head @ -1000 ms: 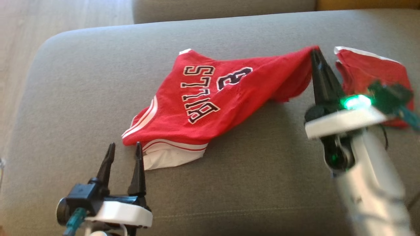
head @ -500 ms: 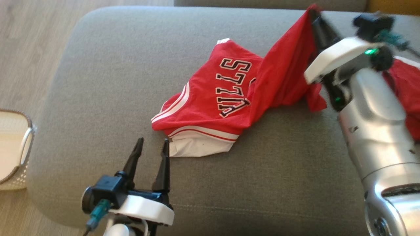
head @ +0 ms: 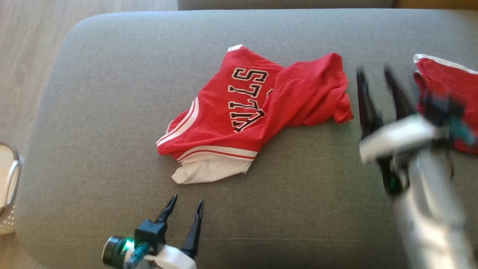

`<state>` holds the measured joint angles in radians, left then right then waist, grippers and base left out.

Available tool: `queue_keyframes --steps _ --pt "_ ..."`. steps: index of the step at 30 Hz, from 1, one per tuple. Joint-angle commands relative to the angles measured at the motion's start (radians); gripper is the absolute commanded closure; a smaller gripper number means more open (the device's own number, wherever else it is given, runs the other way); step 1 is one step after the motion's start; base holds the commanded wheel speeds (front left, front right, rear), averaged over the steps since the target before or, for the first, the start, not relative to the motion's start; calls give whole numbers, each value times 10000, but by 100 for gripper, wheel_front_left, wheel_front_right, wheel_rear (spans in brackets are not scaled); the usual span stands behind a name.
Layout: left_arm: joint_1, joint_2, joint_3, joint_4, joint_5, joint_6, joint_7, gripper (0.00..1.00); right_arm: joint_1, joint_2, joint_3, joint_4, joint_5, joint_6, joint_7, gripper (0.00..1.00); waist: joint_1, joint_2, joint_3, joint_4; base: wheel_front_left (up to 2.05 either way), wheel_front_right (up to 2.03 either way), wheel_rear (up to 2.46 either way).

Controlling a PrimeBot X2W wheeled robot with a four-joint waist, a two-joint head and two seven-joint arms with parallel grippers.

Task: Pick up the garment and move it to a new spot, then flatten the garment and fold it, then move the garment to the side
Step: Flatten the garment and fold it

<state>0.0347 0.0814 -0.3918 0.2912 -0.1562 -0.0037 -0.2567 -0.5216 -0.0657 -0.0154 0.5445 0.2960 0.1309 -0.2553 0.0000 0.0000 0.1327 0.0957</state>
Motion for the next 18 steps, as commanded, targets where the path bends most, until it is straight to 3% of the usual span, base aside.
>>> queue_keyframes --steps 1,10,18 --pt "-396 155 196 -135 213 80 -51 0 388 155 142 -503 110 -2 -63 0 0 0 -72 -126 0 0 0" --pt "-540 554 558 303 548 457 -51 0 3639 155 -227 -2841 1039 -2 -64 0 0 0 -50 -632 0 0 0" --pt "-526 504 740 428 545 600 -51 0 4325 155 396 -3106 782 -2 -64 0 0 0 -224 -776 0 0 0"
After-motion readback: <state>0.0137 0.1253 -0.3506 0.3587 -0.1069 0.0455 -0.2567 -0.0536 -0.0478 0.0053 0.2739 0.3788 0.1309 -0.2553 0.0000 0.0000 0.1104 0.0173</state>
